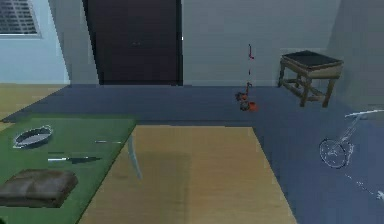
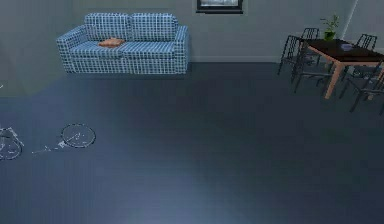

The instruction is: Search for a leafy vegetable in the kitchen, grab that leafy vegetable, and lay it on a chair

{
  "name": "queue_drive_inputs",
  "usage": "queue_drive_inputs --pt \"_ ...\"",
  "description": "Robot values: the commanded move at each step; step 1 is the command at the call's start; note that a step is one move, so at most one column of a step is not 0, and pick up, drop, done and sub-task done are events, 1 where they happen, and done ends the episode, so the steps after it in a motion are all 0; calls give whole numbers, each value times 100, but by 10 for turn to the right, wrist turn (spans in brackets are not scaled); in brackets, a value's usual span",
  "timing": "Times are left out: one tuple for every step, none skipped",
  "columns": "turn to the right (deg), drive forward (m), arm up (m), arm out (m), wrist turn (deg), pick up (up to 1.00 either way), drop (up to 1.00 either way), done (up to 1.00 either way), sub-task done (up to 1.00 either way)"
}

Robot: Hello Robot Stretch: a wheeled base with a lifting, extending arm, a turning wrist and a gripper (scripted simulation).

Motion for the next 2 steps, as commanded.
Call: queue_drive_inputs --pt "450 0 0 0 0 0 0 0 0" --pt "450 0 0 0 0 0 0 0 0"
